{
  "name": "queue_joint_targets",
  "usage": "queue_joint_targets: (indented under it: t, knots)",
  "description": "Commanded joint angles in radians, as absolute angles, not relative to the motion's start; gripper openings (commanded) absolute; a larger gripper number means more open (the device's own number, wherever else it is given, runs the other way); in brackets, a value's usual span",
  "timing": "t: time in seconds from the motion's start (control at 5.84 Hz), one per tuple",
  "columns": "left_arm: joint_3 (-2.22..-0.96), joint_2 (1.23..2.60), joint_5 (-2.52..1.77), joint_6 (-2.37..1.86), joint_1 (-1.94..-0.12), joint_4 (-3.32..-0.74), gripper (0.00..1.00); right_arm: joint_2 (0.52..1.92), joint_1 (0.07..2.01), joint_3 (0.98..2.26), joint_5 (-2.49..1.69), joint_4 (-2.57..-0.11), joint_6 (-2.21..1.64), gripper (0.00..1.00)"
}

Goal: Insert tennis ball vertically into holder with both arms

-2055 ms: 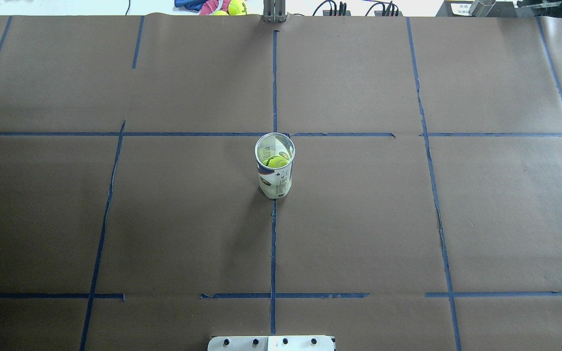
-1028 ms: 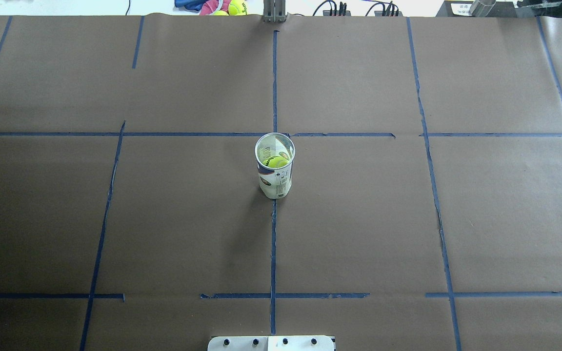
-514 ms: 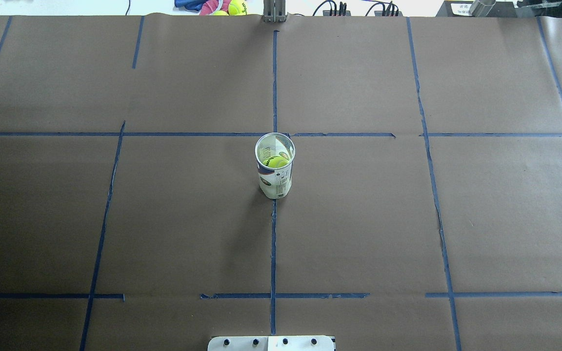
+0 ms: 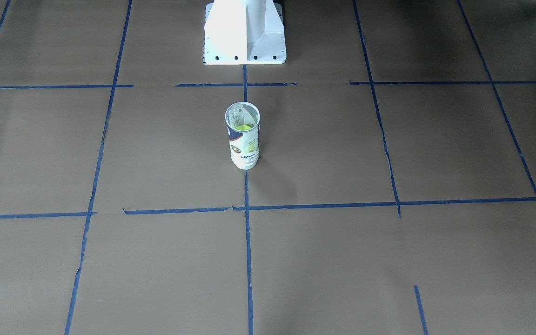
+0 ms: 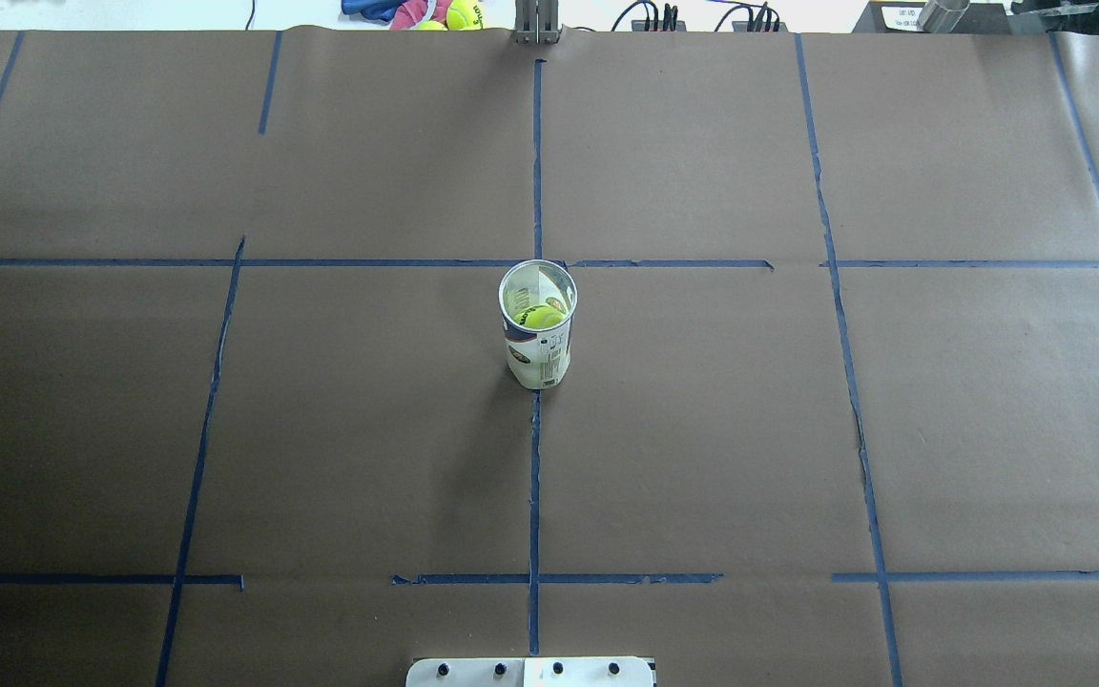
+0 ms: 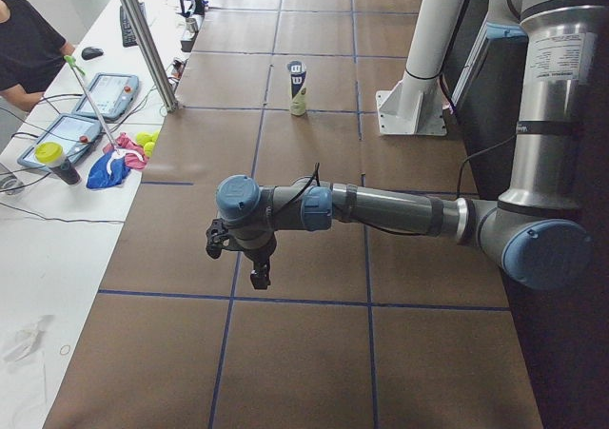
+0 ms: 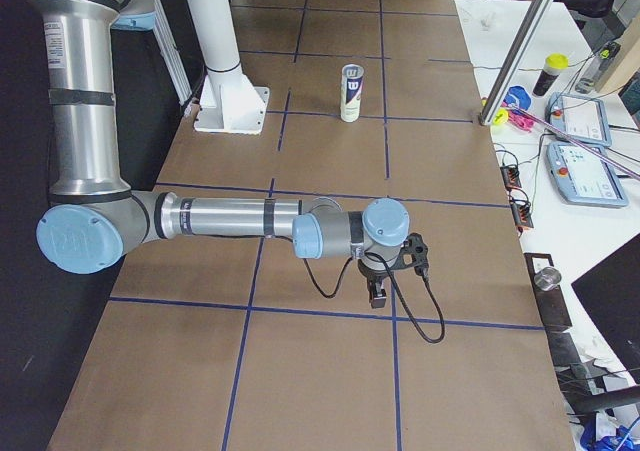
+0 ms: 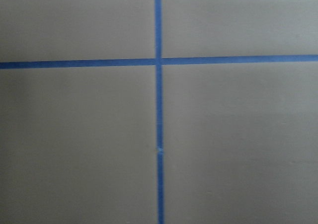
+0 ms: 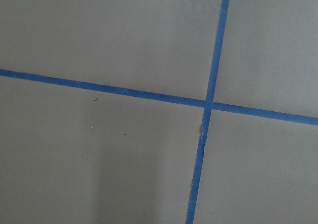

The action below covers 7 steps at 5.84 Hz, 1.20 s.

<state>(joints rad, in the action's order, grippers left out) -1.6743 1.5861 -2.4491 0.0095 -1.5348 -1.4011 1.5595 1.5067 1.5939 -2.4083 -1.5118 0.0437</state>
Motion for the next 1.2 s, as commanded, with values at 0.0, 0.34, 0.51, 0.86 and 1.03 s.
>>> queue_joint_targets:
  t: [0.0,0.34,0.51,0.86,1.03]
  knots:
    - [-1.671,1.595,-2.477,-0.055,-1.537,-1.394,1.0,1.565,1.48,1.608,-2.375,-1.555,0.055,1.0]
    - [-1.704,1.591,-2.383,-0.049,-1.535,-1.397,1.0,1.563,1.511,1.618,-2.304,-1.623,0.124,1.0]
    - [-1.715,1.583,-2.375,-0.055,-1.534,-1.397,1.0,1.557,1.516,1.62,-2.307,-1.665,0.127,1.0]
    - [-1.73,1.54,-2.381,-0.055,-1.534,-1.413,1.0,1.609,1.537,1.689,-2.315,-1.712,0.127,1.0]
    - [-1.756,1.542,-2.391,-0.055,-1.537,-1.388,1.0,1.621,1.537,1.697,-2.318,-1.709,0.127,1.0]
